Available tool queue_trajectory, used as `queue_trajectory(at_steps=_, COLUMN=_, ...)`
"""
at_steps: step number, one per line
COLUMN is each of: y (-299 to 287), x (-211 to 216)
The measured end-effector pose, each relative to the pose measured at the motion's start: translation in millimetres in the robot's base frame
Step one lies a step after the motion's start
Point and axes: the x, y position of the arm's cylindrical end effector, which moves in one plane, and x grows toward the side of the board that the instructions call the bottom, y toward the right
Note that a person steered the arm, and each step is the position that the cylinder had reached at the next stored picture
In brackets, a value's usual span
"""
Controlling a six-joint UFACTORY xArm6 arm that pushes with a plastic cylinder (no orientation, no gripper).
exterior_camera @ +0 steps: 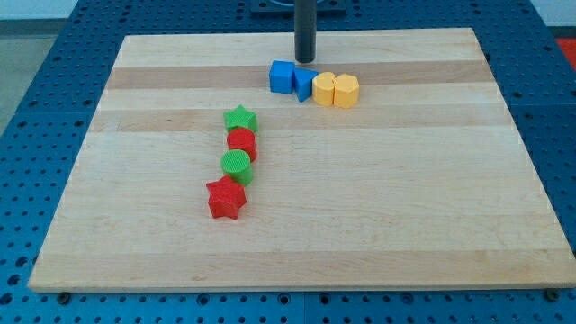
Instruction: Slide the blue blocks to the left side of the yellow heart
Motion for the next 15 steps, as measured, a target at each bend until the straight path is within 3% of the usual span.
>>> queue_trajectory(at_steps=3, y=-37, x=3)
queue_trajectory(at_steps=6, y=-40, x=35)
queue_trajectory(at_steps=9, y=-40, x=51)
queue_trajectory(at_steps=11, y=-7, x=25)
queue_trajectory(at_steps=15, y=-6, x=63)
